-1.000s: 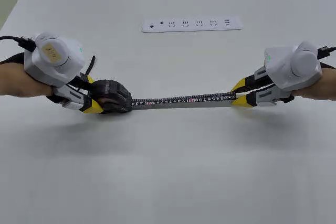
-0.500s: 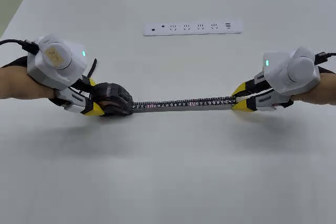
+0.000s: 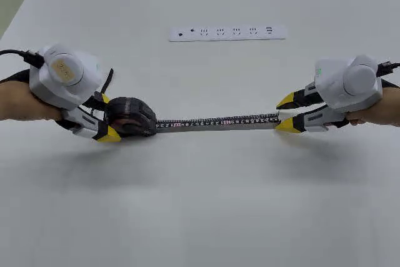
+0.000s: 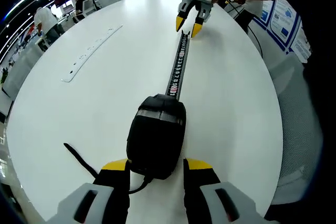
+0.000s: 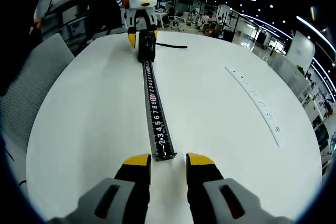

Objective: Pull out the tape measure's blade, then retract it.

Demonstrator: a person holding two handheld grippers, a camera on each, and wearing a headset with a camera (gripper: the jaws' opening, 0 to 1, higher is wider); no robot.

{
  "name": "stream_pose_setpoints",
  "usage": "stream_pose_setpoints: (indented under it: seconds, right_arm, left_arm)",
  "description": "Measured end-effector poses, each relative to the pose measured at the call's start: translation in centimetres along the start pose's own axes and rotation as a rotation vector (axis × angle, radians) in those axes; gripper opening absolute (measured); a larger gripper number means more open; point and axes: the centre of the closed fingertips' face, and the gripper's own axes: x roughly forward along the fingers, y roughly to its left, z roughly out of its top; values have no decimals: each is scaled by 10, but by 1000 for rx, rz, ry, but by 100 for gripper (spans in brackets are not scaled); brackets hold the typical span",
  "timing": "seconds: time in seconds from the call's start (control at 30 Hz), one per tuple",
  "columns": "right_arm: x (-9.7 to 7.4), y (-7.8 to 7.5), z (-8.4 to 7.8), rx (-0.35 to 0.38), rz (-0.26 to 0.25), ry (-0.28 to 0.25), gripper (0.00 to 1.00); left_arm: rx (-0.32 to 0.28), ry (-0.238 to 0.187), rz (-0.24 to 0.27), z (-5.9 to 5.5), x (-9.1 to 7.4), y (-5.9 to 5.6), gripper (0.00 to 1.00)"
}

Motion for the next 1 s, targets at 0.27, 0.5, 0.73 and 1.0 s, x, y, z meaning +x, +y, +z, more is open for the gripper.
stream_pose_setpoints:
  seconds: [0.27,0.5,0.73,1.0]
  right_arm:
    - [-9,-1,-4,18,-28,4,40]
    - [-21,0,-5,57,-60,3,55]
    - [-32,5,-3,84,-106,-22,71]
    - [-42,20,-6,123,-140,-43,79]
  left_arm:
    - [-13,-29,15,-4,-11,2,49]
    - [-26,-87,13,2,-20,-4,62]
    - [-42,-127,34,5,-30,-11,79]
    - [-60,-187,74,3,-38,-17,84]
